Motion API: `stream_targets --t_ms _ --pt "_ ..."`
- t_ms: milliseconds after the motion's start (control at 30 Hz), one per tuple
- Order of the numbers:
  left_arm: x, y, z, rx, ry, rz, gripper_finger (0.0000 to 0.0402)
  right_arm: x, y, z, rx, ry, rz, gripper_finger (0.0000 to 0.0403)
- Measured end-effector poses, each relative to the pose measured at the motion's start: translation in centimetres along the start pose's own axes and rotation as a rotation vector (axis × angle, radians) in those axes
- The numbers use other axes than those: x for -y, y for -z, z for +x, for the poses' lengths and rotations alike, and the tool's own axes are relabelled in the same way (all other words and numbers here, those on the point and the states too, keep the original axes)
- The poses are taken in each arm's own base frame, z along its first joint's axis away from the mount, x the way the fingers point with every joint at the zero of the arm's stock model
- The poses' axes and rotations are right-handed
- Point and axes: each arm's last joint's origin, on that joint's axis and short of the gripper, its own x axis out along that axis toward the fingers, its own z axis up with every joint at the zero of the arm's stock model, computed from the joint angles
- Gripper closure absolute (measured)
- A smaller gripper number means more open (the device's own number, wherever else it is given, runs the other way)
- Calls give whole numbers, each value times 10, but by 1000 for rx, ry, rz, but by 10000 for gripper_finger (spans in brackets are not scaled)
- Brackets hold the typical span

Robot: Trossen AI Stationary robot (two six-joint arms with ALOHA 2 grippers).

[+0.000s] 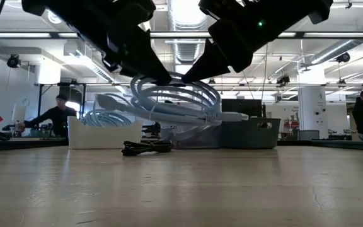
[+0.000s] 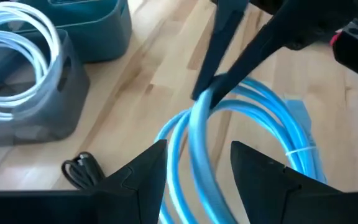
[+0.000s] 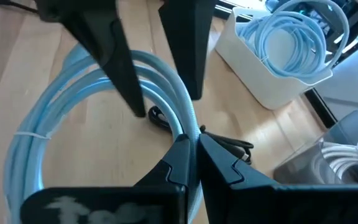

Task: Pick & Place USB Port
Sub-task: Put the blue USB cable into the white bin

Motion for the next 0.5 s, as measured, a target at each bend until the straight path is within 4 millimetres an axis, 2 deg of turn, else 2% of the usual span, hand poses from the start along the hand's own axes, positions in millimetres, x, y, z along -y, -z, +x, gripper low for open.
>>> stream_targets --t_ms 200,367,500 --pt "0 0 7 -20 -10 10 237 0 1 0 -2 -1 -5 390" --pt "-7 0 11 -36 -34 7 314 0 1 0 -4 4 1 388" --pt "-12 0 13 -45 -53 12 381 1 2 1 -6 2 39 366"
